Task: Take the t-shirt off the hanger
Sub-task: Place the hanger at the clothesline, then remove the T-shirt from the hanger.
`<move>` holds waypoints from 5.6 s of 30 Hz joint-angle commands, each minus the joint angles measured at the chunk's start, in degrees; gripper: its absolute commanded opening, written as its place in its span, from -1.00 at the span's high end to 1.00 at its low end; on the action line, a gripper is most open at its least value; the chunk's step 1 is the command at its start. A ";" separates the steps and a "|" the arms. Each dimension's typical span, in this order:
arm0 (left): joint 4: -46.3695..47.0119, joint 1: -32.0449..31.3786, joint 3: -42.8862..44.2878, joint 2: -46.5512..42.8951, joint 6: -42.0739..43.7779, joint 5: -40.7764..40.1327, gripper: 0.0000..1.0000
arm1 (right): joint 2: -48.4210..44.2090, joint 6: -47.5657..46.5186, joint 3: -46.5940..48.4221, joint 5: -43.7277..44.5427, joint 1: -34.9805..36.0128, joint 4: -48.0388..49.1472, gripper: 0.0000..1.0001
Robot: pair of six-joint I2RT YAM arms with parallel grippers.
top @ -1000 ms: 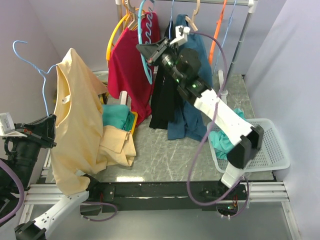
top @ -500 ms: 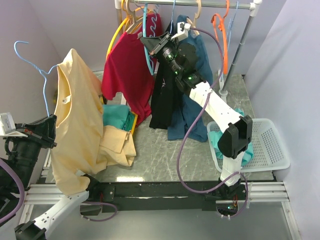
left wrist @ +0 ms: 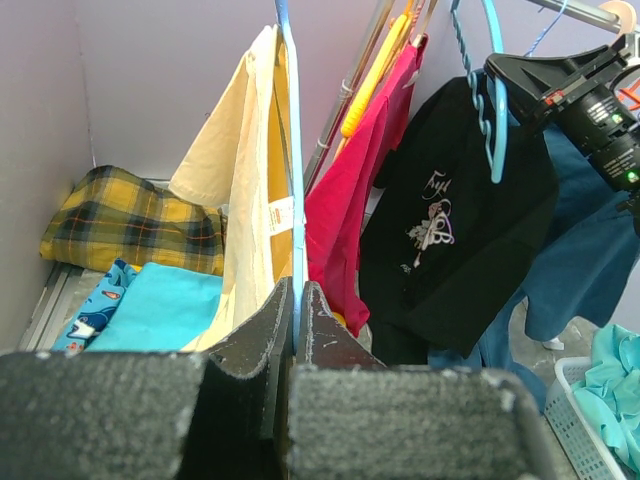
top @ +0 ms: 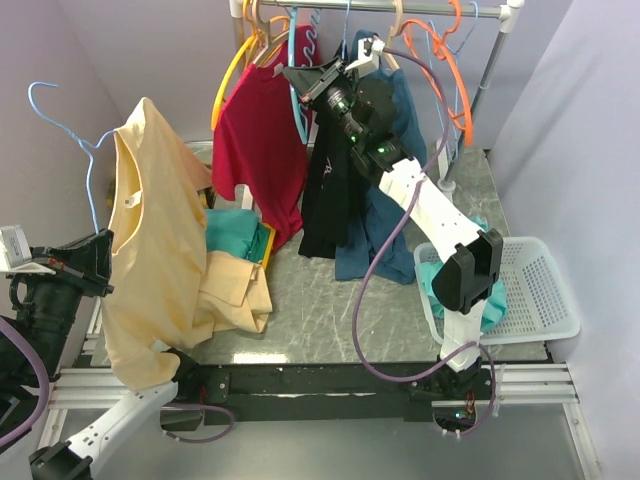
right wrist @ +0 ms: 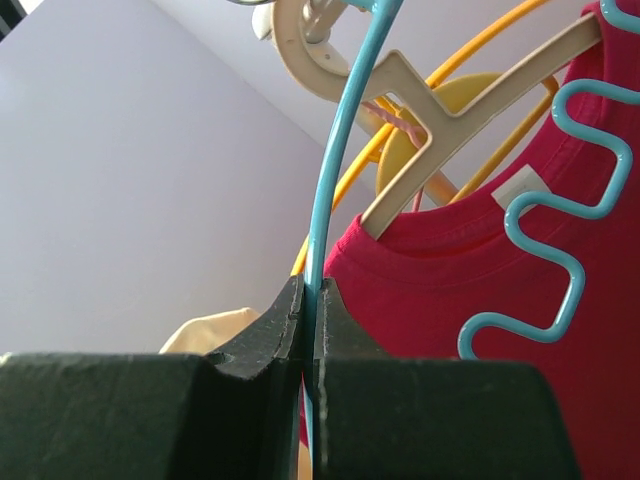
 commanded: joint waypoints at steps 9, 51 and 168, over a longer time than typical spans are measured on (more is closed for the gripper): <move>2.61 0.18 0.99 0.19 -0.62 0.58 0.99 | 1.16 3.59 1.96 7.11 -0.87 0.91 1.00; -0.37 0.18 -1.38 -3.85 0.87 10.67 0.99 | -31.60 -16.53 -29.04 23.38 20.47 -17.20 -0.24; 5.69 -0.61 -16.85 2.92 9.31 64.74 0.99 | -42.43 -64.17 -28.88 23.02 45.88 -39.71 -0.32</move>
